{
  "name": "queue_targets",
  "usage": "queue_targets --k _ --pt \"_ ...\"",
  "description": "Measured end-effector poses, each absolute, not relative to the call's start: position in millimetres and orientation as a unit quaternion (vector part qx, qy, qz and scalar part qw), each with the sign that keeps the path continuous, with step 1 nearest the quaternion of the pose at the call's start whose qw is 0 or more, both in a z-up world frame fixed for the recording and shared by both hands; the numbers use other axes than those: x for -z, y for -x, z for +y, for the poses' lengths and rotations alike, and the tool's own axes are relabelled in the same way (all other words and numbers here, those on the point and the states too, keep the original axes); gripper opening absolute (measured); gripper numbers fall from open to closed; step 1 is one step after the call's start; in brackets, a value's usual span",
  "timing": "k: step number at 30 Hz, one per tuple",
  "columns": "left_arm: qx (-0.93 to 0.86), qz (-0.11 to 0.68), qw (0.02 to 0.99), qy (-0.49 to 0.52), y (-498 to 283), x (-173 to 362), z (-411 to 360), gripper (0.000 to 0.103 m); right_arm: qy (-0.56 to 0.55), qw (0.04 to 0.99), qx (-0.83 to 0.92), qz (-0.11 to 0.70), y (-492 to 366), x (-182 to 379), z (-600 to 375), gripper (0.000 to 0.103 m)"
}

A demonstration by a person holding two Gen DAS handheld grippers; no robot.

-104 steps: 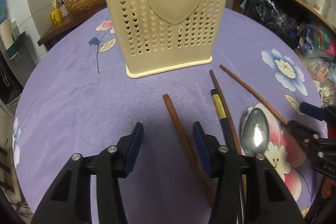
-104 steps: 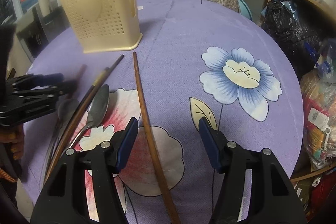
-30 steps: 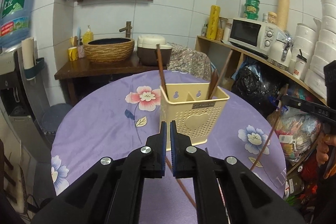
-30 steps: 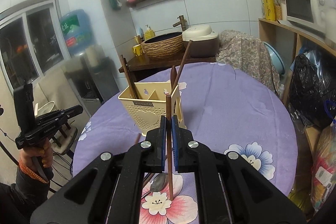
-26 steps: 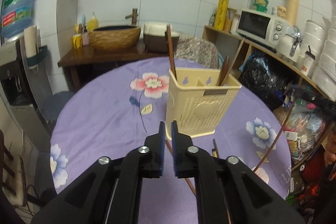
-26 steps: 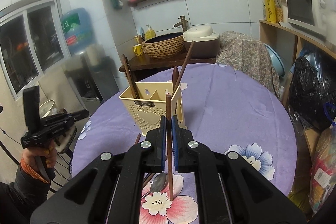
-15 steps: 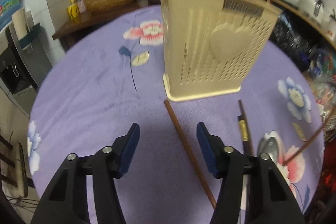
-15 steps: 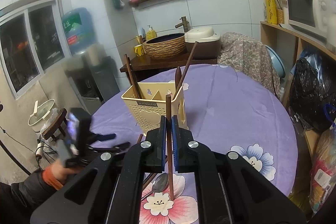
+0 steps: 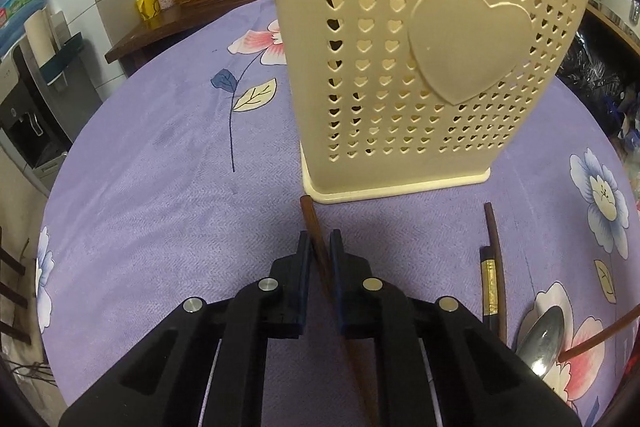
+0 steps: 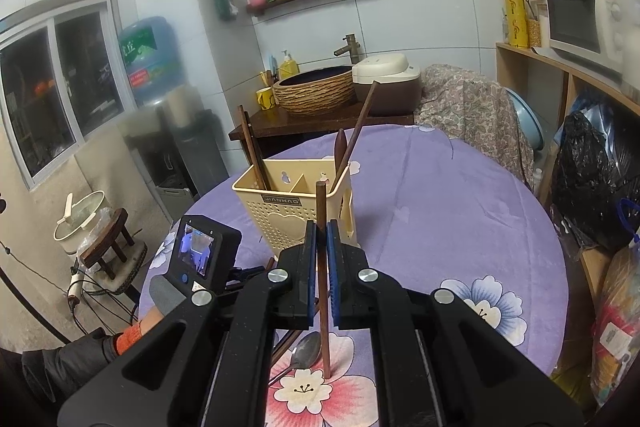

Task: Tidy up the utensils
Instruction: 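Lift both wooden chopsticks and carry them above the cream holder, then lower both held chopsticks down into the cream holder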

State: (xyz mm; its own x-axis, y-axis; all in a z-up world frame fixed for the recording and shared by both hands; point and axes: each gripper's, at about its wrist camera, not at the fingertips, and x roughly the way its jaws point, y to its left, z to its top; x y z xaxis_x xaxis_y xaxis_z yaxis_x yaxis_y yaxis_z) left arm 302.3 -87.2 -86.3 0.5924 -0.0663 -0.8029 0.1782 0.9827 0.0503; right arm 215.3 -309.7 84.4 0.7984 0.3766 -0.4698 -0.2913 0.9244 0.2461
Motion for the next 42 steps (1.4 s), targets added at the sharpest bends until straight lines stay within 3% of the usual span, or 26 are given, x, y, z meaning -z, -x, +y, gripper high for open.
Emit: queue_targets --k 7,21,33,42 --pt "0.091 0.426 0.9 -0.034 -294 71 -74 0.008 -0.081 0.945 -0.176 0.264 -215 -84 -310 0.006" --pt "0.159 0.255 0.953 0.026 -219 -65 -22 0.008 -0.088 0.945 -0.173 0.264 -213 -84 -313 0.006" --pt "0.156 0.246 0.956 0.033 -228 -74 -10 0.008 -0.071 0.948 -0.17 0.261 -216 -93 -308 0.006" --pt "0.179 0.191 0.965 0.03 -230 -152 -12 0.008 -0.079 0.952 -0.198 0.219 -236 -167 -306 0.006"
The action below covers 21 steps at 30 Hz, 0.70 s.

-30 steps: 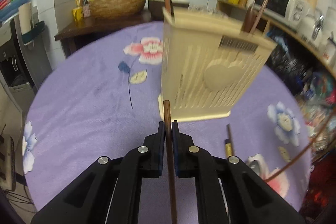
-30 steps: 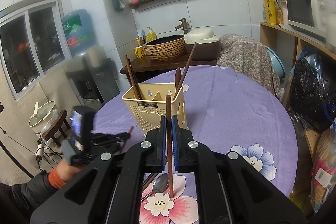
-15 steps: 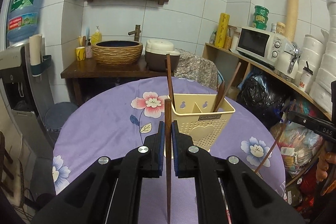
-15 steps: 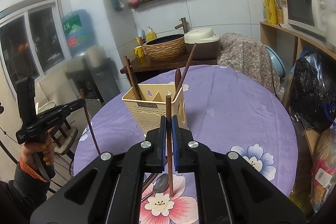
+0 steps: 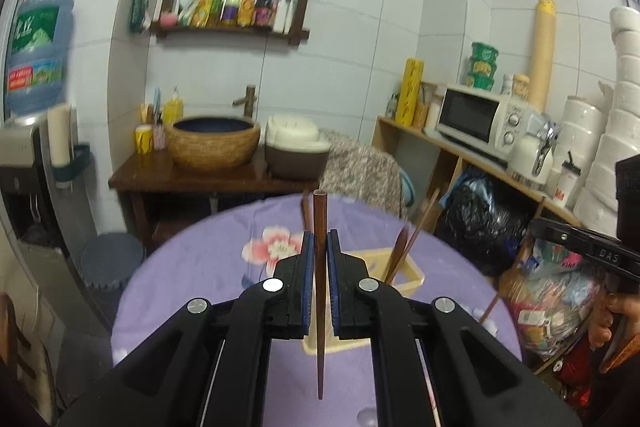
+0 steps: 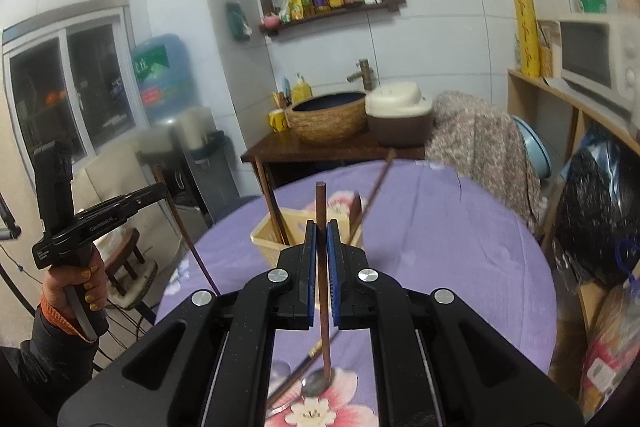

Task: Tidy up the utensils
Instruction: 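Lower both held chopsticks down into the cream holder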

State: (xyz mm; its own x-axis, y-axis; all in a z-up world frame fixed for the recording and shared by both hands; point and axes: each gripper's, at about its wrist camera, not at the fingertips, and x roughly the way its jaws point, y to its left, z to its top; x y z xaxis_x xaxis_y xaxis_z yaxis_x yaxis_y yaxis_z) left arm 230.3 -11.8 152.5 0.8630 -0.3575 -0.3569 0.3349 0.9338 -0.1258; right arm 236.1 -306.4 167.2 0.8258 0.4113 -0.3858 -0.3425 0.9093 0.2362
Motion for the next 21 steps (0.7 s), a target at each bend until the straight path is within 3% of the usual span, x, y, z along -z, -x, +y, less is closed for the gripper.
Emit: queue_targets --k 5,9,21 --pt "0.174 0.136 0.975 0.026 -249 -220 -30 0.008 -0.096 0.961 -0.2 0.166 -262 -237 -304 0.006" --pt "0.156 0.119 0.98 0.032 -275 -236 -45 0.008 -0.097 0.967 -0.186 0.143 -282 -260 -296 0.006" --pt "0.136 0.195 0.971 0.039 -320 -139 -51 0.008 -0.097 0.964 -0.149 0.2 -334 -163 -279 0.006"
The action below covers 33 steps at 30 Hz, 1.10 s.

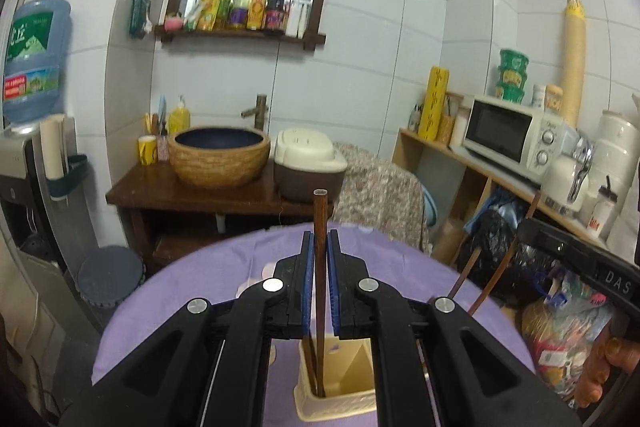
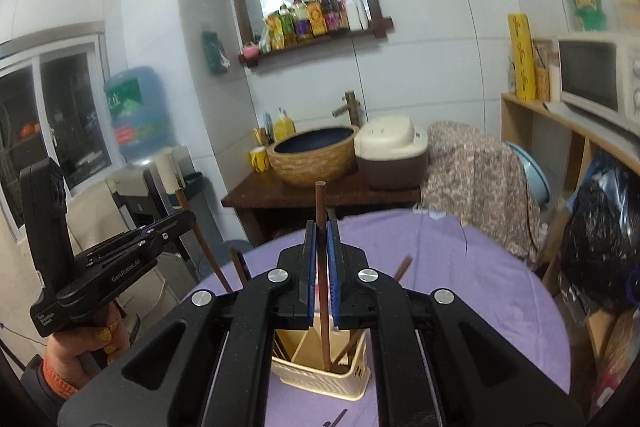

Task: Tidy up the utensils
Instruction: 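Lower both held chopsticks down into the cream holder, then open both tools to release the chopsticks inside the holder, then move both tools back down to the spoons on the tablecloth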

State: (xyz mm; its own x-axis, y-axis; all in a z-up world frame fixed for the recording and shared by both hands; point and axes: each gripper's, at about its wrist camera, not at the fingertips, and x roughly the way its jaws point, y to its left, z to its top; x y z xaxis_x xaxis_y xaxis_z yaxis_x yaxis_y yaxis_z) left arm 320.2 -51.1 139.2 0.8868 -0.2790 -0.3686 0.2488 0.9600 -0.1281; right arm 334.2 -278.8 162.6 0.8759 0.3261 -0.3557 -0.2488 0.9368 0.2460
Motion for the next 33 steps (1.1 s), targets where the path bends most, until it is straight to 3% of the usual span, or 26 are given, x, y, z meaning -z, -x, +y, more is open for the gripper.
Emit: queue_targets --k 6,12,14,16,17,18,19,24,33 --pt "0.134 0.233 0.963 0.038 -329 -98 -51 0.008 -0.1 0.956 -0.14 0.236 -349 -120 -276 0.006" --pt "0.131 0.239 0.961 0.036 -328 -87 -50 0.008 -0.104 0.958 -0.133 0.231 -350 -115 -279 0.006" --pt "0.136 0.245 0.959 0.04 -329 -87 -50 0.014 -0.104 0.959 -0.133 0.226 -349 -114 -279 0.008" --pt "0.138 0.244 0.959 0.046 -327 -88 -49 0.039 -0.102 0.961 -0.127 0.223 -348 -114 -280 0.019" --pt "0.135 0.238 0.96 0.05 -322 -89 -46 0.057 -0.104 0.962 -0.125 0.22 -346 -114 -280 0.042" --pt "0.134 0.231 0.962 0.054 -319 -89 -44 0.064 -0.107 0.963 -0.123 0.215 -343 -114 -280 0.056" --pt "0.134 0.227 0.963 0.055 -315 -89 -43 0.065 -0.107 0.966 -0.117 0.205 -338 -114 -282 0.066" --pt "0.128 0.224 0.965 0.053 -288 -82 -33 0.08 -0.095 0.97 -0.104 0.199 -316 -108 -283 0.074" --pt "0.137 0.291 0.947 0.006 -233 -21 -27 0.085 -0.061 0.959 -0.09 0.261 -263 -46 -279 0.079"
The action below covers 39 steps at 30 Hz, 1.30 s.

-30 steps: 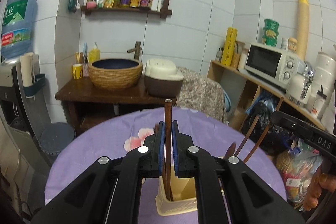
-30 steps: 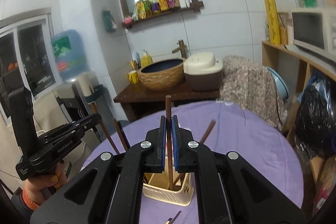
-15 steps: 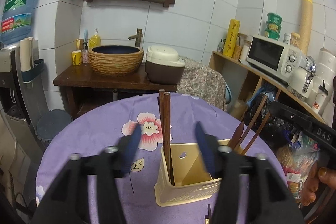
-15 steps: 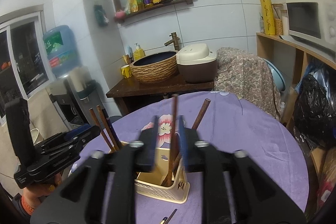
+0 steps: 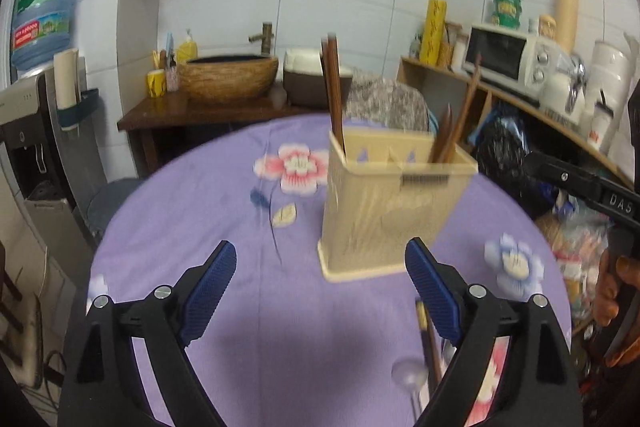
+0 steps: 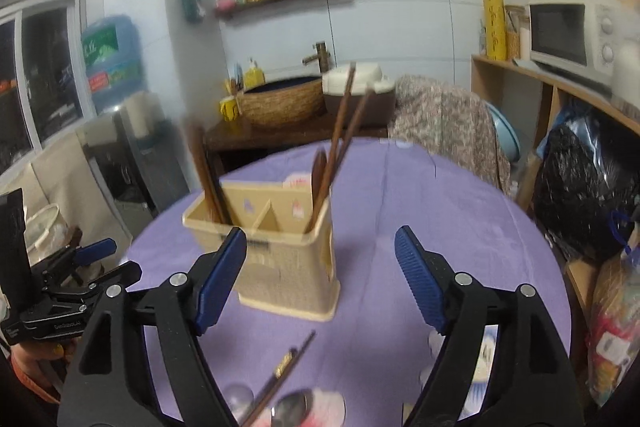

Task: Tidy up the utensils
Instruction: 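Move both tools back down to the spoons on the tablecloth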

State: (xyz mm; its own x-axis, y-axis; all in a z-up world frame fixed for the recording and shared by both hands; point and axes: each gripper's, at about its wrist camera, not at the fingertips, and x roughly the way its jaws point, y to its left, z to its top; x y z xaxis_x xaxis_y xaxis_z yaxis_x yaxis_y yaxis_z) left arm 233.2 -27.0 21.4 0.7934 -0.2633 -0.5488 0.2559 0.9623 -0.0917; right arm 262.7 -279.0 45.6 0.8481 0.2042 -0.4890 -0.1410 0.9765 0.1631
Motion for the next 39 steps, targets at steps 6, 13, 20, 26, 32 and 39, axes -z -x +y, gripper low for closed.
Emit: queue_targets --k 6,13,20,26,32,39 --pt "0.143 0.344 0.928 -0.028 -204 28 -41 0.085 -0.031 0.946 -0.048 0.319 -229 13 -273 0.088" --pt "0.165 0.388 0.905 -0.057 -182 62 -61 0.074 -0.018 0.926 -0.022 0.376 -200 68 -268 0.09" --pt "0.196 0.421 0.884 -0.054 -177 79 -76 0.054 -0.04 0.919 -0.015 0.391 -187 84 -277 0.09" --pt "0.197 0.43 0.879 -0.07 -178 88 -86 0.043 -0.047 0.917 -0.009 0.395 -187 86 -281 0.09" --pt "0.182 0.426 0.882 -0.088 -180 89 -89 0.026 -0.039 0.916 -0.01 0.399 -188 85 -274 0.09" --pt "0.156 0.428 0.888 -0.07 -189 87 -50 0.022 -0.025 0.906 -0.038 0.42 -191 90 -246 0.09"
